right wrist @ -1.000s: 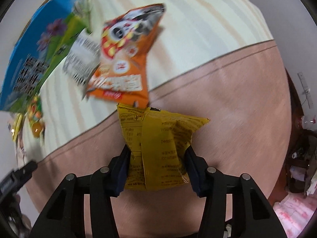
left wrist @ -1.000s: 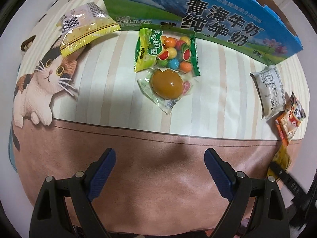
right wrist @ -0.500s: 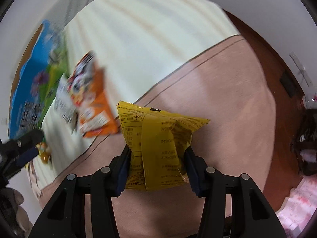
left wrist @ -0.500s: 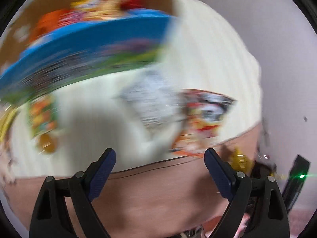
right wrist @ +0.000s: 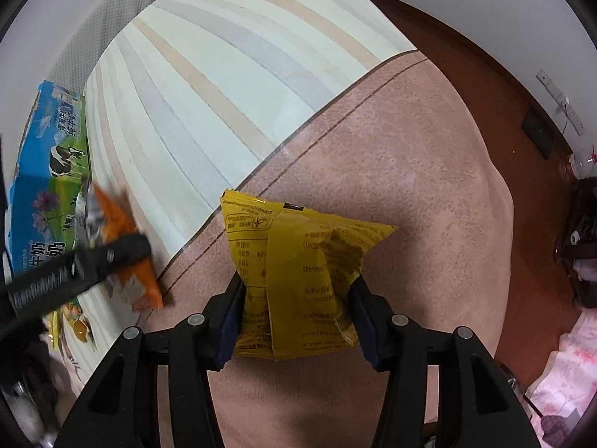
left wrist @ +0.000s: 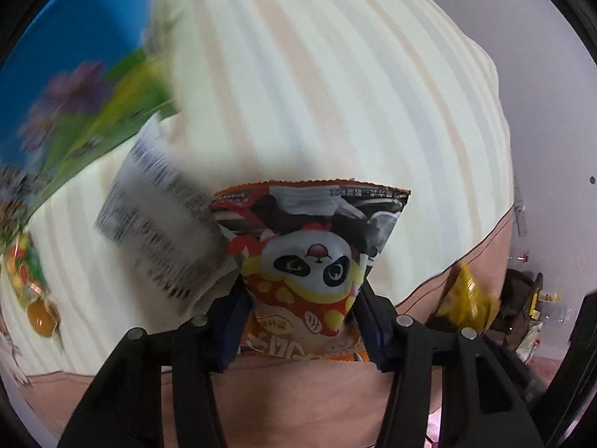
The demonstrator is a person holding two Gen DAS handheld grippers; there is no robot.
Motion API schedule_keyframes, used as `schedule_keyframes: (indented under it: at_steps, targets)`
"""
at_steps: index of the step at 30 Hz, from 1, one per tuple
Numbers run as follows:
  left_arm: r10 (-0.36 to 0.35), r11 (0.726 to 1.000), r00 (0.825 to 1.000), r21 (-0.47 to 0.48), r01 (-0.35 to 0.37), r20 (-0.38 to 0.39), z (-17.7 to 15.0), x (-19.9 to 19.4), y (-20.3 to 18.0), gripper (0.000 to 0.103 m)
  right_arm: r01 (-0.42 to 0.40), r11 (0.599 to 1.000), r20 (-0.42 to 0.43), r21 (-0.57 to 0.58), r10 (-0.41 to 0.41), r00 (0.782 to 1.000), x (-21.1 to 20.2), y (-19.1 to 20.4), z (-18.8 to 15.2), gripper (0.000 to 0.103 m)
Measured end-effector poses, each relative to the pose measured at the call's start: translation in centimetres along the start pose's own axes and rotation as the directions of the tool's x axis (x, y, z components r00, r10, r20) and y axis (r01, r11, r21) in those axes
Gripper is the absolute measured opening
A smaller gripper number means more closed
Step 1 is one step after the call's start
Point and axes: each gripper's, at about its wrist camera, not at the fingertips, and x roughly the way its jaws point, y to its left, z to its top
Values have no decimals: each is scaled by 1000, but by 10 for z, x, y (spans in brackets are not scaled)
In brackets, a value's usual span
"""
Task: Organize snacks
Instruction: 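Carry both packets into the box and open both tools to release them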
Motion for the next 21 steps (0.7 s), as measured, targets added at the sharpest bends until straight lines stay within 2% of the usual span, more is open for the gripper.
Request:
schedule_keyframes:
  at_steps: [6,11,16,18,21]
  targets:
    - [12,996,1000,-85,-13,-12,-45,-7,50,47,16,996,25,-88,-13,1000,7,35,-6,53]
    - [44,981,999,-188,-46,-16,-84,-17,105,45,-49,984,-8,-169,48,999,4,74,-25,52]
    - [49,961,999,-274,-41,24,-104,-39,146,42,-111,957,-34,-267,106,994,-1,131,-48,51]
    - [58,954,997,-296,-40,50,-110,-51,158,42,-132,944,-48,-303,123,991,-1,153,-54,50]
    - [58,945,995,-327,-27,84,-120,-63,146,42,-154,924,-62,-349,142,988,-6,176,-63,50]
